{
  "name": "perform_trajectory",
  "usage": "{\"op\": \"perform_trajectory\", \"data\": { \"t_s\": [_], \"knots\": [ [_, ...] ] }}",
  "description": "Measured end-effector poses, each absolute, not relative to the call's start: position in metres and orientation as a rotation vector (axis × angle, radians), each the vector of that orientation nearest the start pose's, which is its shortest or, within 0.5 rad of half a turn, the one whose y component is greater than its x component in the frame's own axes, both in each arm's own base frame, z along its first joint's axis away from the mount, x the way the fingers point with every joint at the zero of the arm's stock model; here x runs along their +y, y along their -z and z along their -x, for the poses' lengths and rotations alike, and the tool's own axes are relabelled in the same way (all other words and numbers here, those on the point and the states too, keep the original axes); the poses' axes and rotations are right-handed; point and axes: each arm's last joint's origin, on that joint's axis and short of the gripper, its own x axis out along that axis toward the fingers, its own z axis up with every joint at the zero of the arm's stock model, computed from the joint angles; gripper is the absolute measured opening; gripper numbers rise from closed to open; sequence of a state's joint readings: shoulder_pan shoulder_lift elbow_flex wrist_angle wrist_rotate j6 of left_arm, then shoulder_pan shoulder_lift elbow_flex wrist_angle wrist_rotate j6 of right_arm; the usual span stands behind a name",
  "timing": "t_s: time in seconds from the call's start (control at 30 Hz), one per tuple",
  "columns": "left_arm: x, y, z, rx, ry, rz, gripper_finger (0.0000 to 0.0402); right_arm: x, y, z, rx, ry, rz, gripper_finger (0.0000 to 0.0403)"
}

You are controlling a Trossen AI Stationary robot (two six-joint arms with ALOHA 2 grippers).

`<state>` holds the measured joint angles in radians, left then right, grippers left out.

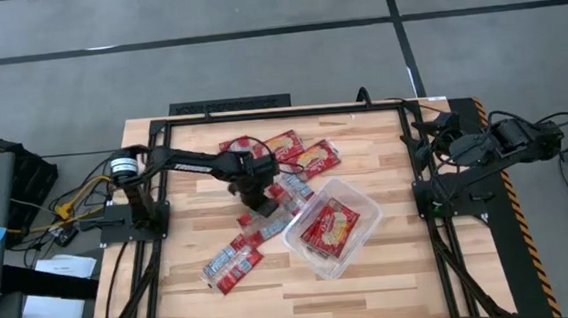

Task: Sort popcorn bags into baskets
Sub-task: Put the red popcorn pack into the transparent container

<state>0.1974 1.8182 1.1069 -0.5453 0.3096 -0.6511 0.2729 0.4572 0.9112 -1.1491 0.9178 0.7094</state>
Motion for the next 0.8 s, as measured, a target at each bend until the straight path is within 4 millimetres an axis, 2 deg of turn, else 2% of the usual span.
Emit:
{"op": "perform_trajectory", "data": {
  "t_s": [0.23, 0.37, 0.57, 0.7, 0.8],
  "knots": [
    [0.055, -0.226, -0.313, 1.178, -0.439, 0.844, 0.0002, -0.011, -0.327, -0.048, 0.325, 0.779, -0.276, 0.0295],
    [0.047, -0.273, -0.302, 1.009, -0.45, 0.893, 0.0001, -0.01, -0.328, -0.048, 0.32, 0.778, -0.28, 0.0295],
    [0.027, -0.331, -0.287, 0.753, -0.512, 0.944, 0.0, -0.01, -0.328, -0.048, 0.318, 0.778, -0.281, 0.0295],
    [0.009, -0.361, -0.29, 0.595, -0.512, 0.961, 0.0, -0.01, -0.328, -0.048, 0.315, 0.777, -0.283, 0.0295],
    [-0.006, -0.38, -0.301, 0.461, -0.441, 0.972, 0.0, -0.01, -0.328, -0.048, 0.315, 0.776, -0.283, 0.0295]
  ]
}}
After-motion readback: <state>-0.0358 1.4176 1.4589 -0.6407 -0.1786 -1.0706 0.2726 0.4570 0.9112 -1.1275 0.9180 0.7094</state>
